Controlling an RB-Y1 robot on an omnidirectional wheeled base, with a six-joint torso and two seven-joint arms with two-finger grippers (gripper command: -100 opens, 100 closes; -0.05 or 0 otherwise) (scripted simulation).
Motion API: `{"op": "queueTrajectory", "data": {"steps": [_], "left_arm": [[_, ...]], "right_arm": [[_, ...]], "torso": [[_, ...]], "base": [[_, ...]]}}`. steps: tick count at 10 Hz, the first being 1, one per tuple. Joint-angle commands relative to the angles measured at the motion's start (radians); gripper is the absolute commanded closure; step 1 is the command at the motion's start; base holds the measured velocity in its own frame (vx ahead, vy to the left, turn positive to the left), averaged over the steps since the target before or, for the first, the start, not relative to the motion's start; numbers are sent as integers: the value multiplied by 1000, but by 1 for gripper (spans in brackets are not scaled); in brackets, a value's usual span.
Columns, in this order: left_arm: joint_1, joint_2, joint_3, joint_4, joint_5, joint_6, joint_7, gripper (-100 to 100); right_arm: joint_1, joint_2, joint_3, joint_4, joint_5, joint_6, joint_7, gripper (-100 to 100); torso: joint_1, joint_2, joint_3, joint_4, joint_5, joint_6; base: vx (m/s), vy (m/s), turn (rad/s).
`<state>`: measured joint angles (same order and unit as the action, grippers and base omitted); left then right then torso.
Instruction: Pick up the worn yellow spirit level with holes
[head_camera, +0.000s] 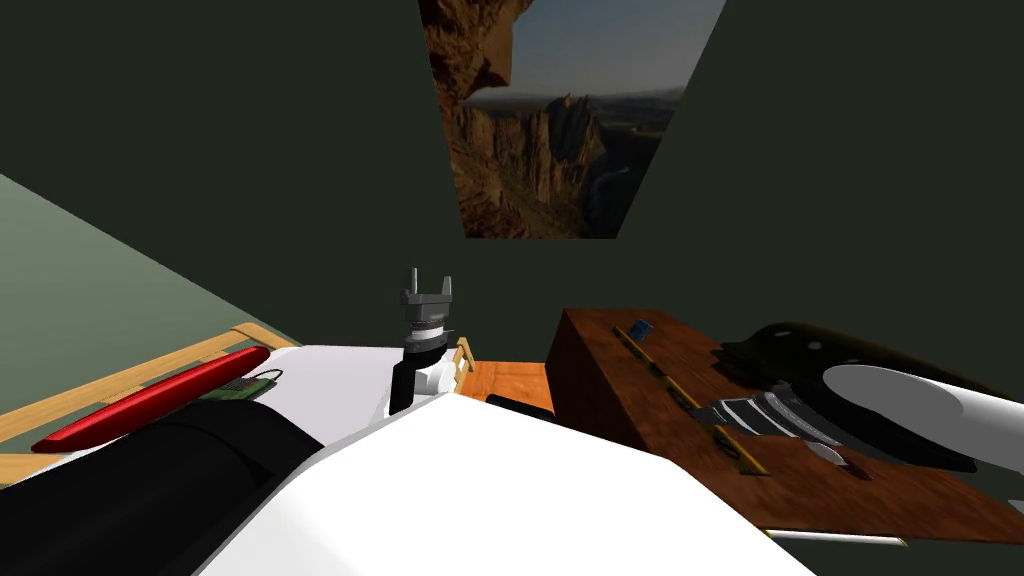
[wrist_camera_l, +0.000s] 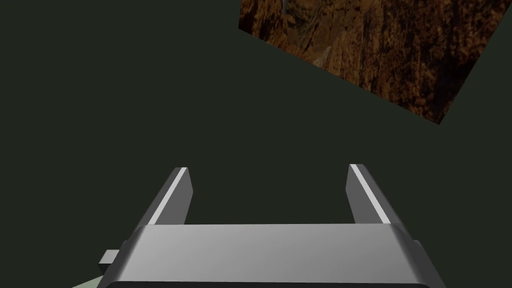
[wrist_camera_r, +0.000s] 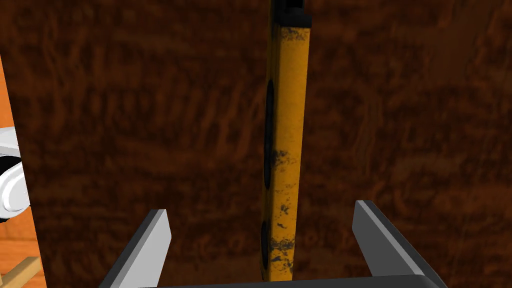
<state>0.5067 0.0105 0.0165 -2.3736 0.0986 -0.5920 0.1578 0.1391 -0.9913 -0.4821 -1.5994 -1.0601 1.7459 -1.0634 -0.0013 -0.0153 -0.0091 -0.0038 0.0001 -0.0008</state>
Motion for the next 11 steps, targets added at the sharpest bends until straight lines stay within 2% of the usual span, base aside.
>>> {"op": "queueTrajectory", "data": {"steps": [1,3,4,5,6,7,8,9,11], "left_arm": [[0,0,0,0,0,0,0,0],[0,0,0,0,0,0,0,0],[0,0,0,0,0,0,0,0],[0,0,0,0,0,0,0,0],[0,0,0,0,0,0,0,0],[0,0,0,0,0,0,0,0],[0,0,0,0,0,0,0,0],[0,0,0,0,0,0,0,0],[-1,0,0,0,0,0,0,0]], "right_arm": [[-8,-2,3,14,-7,34,-25,-100],[-10,-2,6,26,-12,61,-44,-100],[-7,-1,4,18,-11,51,-38,-100],[-7,-1,4,19,-11,54,-41,0],[-8,17,17,46,11,21,-18,-100],[-9,23,21,55,19,10,-10,-100],[-4,18,14,45,11,23,-17,-100],[-4,19,15,46,12,18,-14,100],[-5,19,15,46,11,19,-15,100]], "torso": [[0,0,0,0,0,0],[-4,-1,-1,0,-1,0],[-4,0,0,0,-1,0],[-2,8,4,1,-1,0],[-2,12,7,2,-1,0],[-1,14,8,3,-1,0],[0,15,8,3,-1,0],[-1,15,9,3,0,0],[-3,15,8,3,-1,0]], "base": [[237,-23,-70],[212,-27,-43],[55,12,-18],[9,4,3],[-1,19,17],[-11,31,8],[-5,14,-1],[0,0,0],[0,0,0]]}}
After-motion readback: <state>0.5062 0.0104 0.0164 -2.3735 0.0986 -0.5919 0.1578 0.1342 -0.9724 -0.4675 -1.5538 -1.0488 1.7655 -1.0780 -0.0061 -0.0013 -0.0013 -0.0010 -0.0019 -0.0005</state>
